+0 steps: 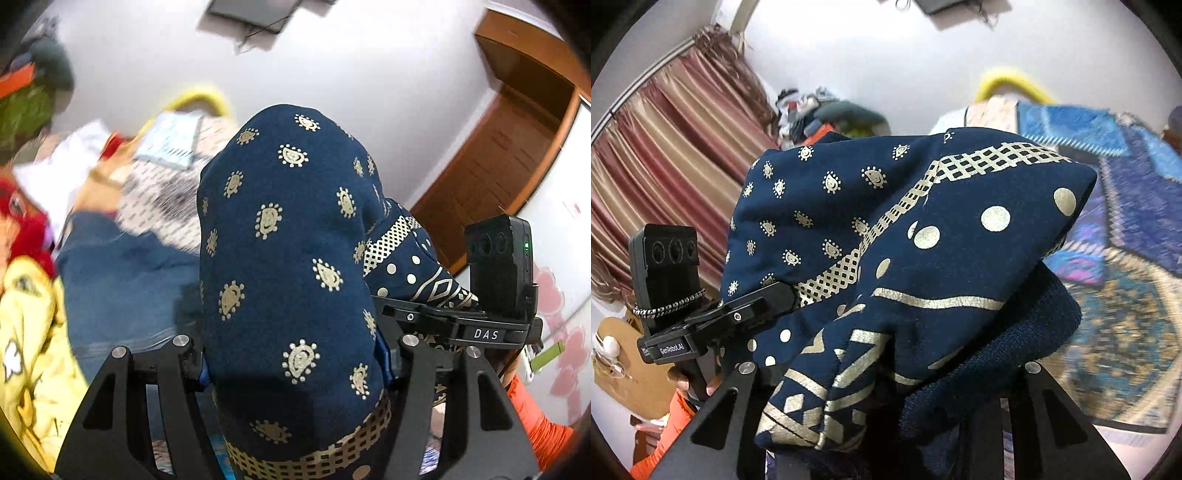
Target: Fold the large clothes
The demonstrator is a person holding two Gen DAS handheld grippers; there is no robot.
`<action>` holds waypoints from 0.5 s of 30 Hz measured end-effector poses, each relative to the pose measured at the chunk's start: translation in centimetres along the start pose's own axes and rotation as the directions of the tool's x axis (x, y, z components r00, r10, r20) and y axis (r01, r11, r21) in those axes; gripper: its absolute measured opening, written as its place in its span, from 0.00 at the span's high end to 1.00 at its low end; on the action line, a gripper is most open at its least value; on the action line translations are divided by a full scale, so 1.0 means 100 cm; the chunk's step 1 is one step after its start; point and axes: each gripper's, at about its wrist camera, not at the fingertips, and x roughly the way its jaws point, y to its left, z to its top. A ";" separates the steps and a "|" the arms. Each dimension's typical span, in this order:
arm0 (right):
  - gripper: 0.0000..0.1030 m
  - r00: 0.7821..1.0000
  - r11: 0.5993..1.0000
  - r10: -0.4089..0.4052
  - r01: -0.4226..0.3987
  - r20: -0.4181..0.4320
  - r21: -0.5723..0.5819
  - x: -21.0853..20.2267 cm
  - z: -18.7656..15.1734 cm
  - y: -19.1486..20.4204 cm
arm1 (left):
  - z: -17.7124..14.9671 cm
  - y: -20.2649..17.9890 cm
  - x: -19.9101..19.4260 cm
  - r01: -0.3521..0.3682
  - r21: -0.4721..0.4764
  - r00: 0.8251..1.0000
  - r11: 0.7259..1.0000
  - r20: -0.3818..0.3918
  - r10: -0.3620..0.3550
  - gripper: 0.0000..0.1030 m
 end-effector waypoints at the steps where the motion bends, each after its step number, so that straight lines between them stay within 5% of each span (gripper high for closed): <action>1: 0.70 1.000 1.000 0.002 -0.002 -0.022 0.006 0.018 -0.001 0.000 | -0.002 0.012 0.003 -0.003 -0.019 1.000 1.000 -0.008 0.003 0.38; 7: 0.70 0.977 0.997 -0.081 0.078 -0.197 -0.024 0.129 0.002 -0.015 | -0.028 0.116 0.059 -0.070 -0.210 0.990 0.975 -0.134 0.042 0.37; 11: 0.64 0.968 0.995 -0.086 0.074 -0.235 -0.061 0.161 -0.001 -0.028 | -0.050 0.159 0.063 0.041 -0.322 0.994 0.946 -0.085 -0.072 0.33; 15: 0.34 0.965 0.985 -0.150 0.128 -0.216 -0.114 0.155 -0.007 -0.027 | -0.051 0.152 0.053 0.007 -0.228 0.996 0.974 -0.087 -0.027 0.30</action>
